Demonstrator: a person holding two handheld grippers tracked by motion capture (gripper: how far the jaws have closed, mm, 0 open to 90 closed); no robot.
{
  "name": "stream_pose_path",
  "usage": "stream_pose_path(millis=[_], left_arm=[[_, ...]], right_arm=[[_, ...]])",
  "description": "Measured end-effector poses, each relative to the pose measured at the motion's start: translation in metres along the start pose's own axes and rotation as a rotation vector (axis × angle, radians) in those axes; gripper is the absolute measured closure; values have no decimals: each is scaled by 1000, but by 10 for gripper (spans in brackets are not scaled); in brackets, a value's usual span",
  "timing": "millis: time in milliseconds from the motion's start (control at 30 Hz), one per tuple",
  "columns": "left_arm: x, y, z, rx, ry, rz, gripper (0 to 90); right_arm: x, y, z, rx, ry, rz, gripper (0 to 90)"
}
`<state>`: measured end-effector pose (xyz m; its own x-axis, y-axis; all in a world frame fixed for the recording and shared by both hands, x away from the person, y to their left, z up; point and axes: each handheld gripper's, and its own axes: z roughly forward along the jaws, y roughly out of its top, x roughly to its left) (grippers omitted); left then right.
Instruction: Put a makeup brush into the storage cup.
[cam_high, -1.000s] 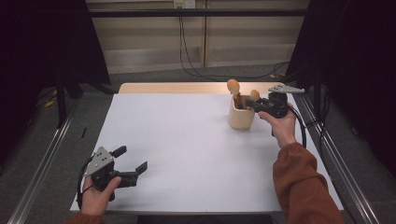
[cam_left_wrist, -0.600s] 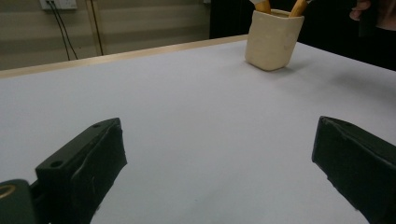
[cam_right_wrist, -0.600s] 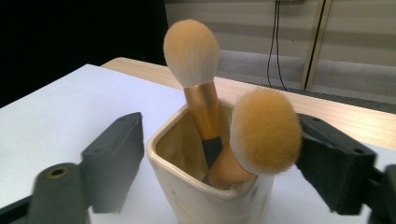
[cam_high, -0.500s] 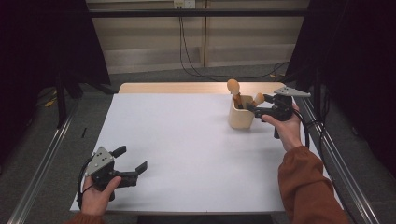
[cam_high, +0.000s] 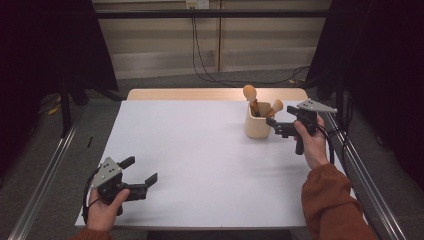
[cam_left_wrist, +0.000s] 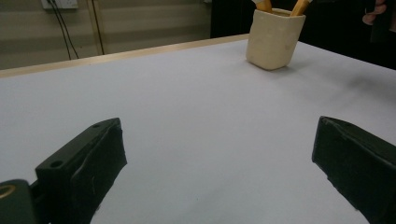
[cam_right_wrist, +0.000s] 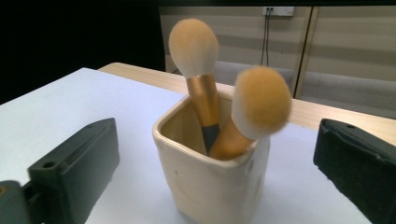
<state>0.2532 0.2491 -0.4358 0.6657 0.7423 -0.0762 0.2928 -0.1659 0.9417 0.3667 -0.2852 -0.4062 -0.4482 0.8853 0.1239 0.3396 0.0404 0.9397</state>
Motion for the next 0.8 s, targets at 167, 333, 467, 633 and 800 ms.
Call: stream_pose_path(millis=[167, 333, 467, 633, 800], left_arm=[[0, 0, 0, -3, 0, -3, 26], [0, 0, -1, -7, -1, -5, 26], [0, 0, -1, -7, -1, -3, 26], [-1, 0, -2, -1, -5, -8, 26], [-1, 1, -2, -2, 3, -9, 26]], right_arm=[[3, -4, -9, -12, -18, -3, 4], [8, -9, -17, -23, -22, -9, 7], [11, -11, -26, -35, -27, -11, 4], [14, -17, -36, -35, -25, -4, 2], [21, -25, -45, -40, -30, -12, 2]])
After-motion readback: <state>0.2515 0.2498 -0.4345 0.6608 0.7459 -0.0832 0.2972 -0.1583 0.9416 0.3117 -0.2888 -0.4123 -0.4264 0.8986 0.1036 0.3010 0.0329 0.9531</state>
